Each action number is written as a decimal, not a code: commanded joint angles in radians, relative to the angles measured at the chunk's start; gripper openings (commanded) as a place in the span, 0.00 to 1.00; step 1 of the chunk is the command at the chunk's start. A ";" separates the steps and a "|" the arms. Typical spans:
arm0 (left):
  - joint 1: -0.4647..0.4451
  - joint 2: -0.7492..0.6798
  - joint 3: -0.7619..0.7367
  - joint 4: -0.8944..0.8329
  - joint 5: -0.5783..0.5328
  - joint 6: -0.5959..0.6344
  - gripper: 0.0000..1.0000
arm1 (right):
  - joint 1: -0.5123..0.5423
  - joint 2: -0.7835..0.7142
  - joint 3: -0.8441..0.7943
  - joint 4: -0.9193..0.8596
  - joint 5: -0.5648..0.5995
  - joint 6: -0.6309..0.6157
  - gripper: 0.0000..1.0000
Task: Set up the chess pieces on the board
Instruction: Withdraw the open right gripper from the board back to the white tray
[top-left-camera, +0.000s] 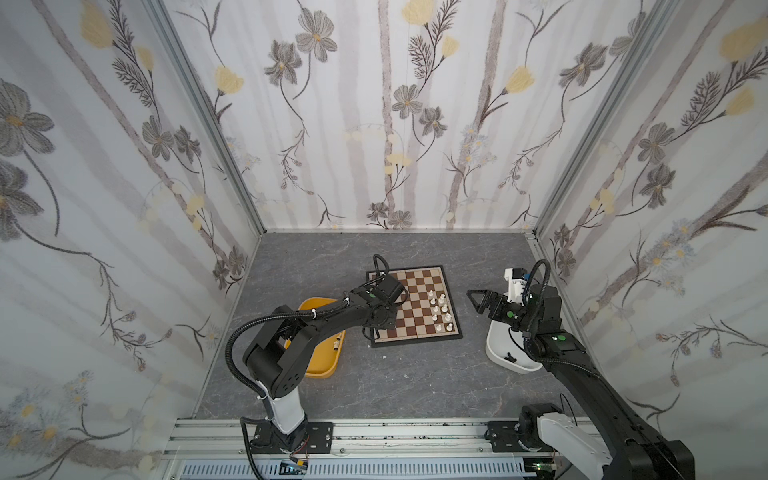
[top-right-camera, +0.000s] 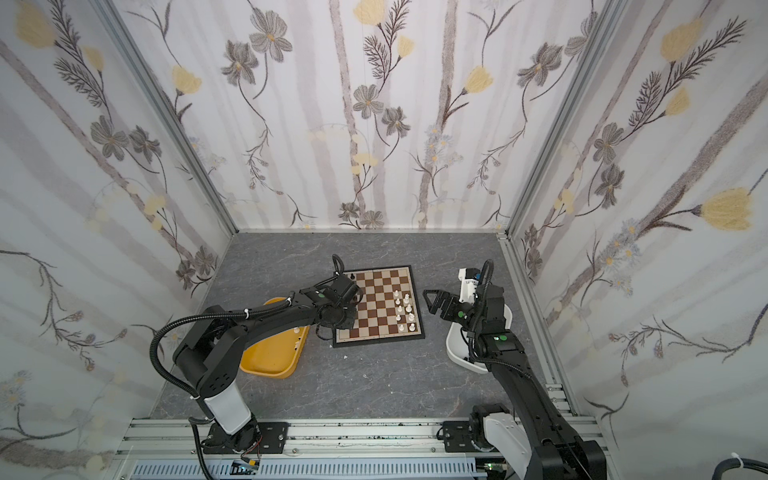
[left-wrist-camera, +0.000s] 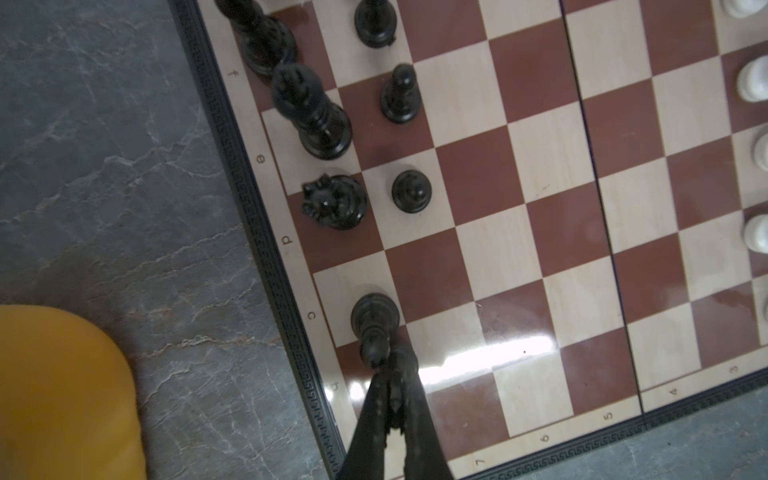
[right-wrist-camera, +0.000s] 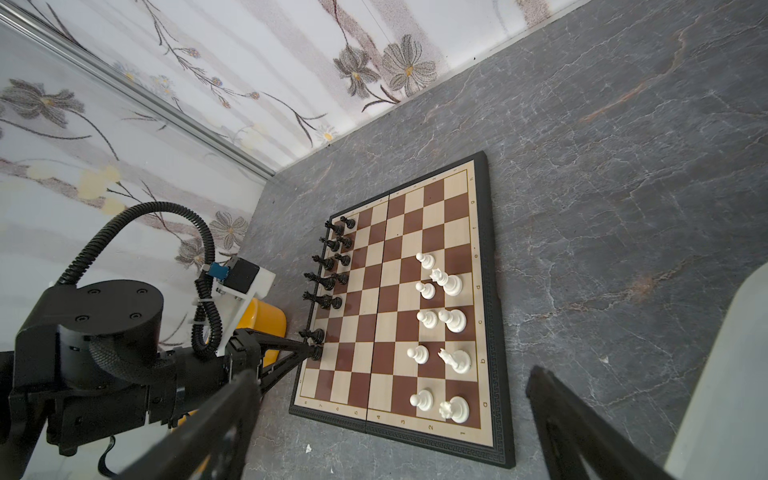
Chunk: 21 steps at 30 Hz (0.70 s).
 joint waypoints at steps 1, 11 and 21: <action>0.001 -0.016 -0.004 -0.035 -0.019 -0.004 0.05 | 0.000 0.006 0.005 0.029 -0.008 -0.010 1.00; 0.000 -0.014 -0.006 -0.044 -0.014 -0.008 0.09 | 0.001 -0.001 -0.002 0.024 -0.005 -0.006 1.00; 0.000 -0.009 0.011 -0.044 0.007 -0.012 0.37 | 0.003 -0.013 0.006 0.007 0.009 -0.008 1.00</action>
